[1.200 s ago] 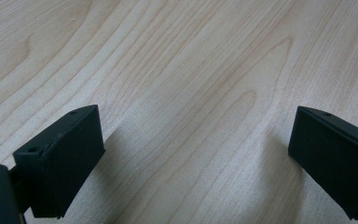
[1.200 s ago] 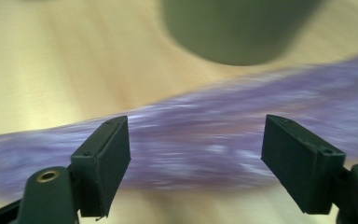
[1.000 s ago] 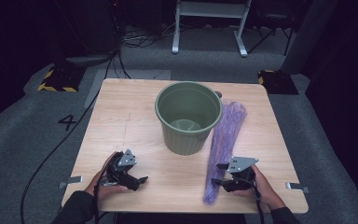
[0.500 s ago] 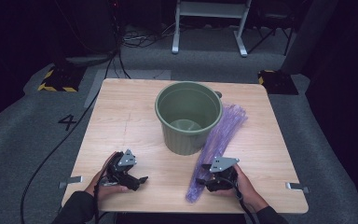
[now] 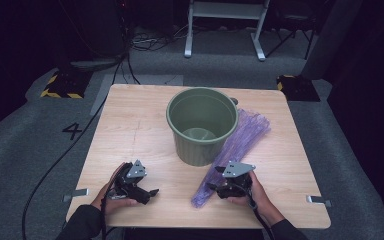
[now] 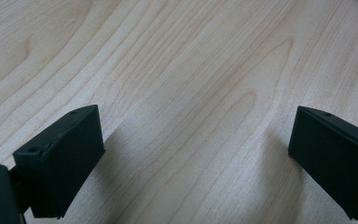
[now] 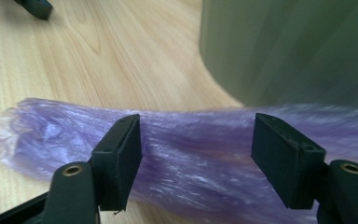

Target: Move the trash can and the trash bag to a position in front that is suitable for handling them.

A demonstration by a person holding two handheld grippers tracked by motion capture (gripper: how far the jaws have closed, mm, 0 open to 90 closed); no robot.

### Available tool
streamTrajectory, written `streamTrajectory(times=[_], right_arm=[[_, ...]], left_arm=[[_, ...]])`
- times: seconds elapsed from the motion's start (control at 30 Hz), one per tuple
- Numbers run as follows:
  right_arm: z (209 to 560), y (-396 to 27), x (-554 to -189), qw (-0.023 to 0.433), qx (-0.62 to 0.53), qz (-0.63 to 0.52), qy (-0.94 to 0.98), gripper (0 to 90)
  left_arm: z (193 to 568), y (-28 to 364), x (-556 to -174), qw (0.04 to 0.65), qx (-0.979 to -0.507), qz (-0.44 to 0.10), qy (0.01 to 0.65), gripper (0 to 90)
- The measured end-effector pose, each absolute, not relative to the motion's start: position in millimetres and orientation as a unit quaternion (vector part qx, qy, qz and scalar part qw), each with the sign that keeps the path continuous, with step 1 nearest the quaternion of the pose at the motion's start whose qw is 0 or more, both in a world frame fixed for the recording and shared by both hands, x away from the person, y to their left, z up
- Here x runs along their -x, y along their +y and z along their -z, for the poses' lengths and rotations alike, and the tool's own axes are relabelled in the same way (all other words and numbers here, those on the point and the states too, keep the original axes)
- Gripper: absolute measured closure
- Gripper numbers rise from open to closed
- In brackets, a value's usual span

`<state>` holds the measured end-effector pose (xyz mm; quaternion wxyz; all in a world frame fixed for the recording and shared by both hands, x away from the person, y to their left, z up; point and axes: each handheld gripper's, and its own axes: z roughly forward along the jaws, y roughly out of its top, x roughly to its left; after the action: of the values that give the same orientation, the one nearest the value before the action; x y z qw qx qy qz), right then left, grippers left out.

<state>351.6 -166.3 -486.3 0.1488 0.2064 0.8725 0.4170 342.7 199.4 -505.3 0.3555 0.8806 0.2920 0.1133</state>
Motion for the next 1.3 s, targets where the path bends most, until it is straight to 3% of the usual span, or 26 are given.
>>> streamTrajectory(times=[0.23, 0.33, 0.53, 0.7, 0.93, 1.03, 1.13, 1.3], right_arm=[[467.4, -191.5, -358.2, 0.195, -0.235, -0.430, 0.850, 30.6], [459.6, -209.2, -370.7, 0.235, -0.250, -0.416, 0.842, 27.2], [462.3, -225.3, -392.8, 0.238, -0.262, -0.408, 0.842, 25.0], [479.6, -227.4, -414.4, 0.199, -0.280, -0.396, 0.852, 23.3], [501.7, -223.8, -429.2, 0.165, -0.308, -0.387, 0.854, 33.1], [501.9, -224.5, -429.5, 0.163, -0.310, -0.390, 0.851, 43.5], [501.9, -225.1, -429.0, 0.158, -0.312, -0.395, 0.849, 62.9], [500.9, -229.7, -427.9, 0.176, -0.327, -0.385, 0.845, 74.0]], left_arm=[[505.3, 199.4, -342.9, 0.355, -0.881, -0.113, 0.292, 2.8], [505.3, 199.4, -342.9, 0.355, -0.881, -0.113, 0.292, 2.8], [505.3, 199.4, -342.8, 0.355, -0.881, -0.113, 0.292, 2.8], [505.3, 199.4, -342.8, 0.355, -0.881, -0.113, 0.292, 2.8], [505.3, 199.4, -342.9, 0.355, -0.881, -0.113, 0.292, 2.8], [505.3, 199.4, -343.0, 0.355, -0.881, -0.112, 0.291, 2.8], [505.3, 199.4, -342.9, 0.355, -0.881, -0.113, 0.291, 2.8], [505.3, 199.4, -342.9, 0.355, -0.881, -0.112, 0.291, 2.8]])
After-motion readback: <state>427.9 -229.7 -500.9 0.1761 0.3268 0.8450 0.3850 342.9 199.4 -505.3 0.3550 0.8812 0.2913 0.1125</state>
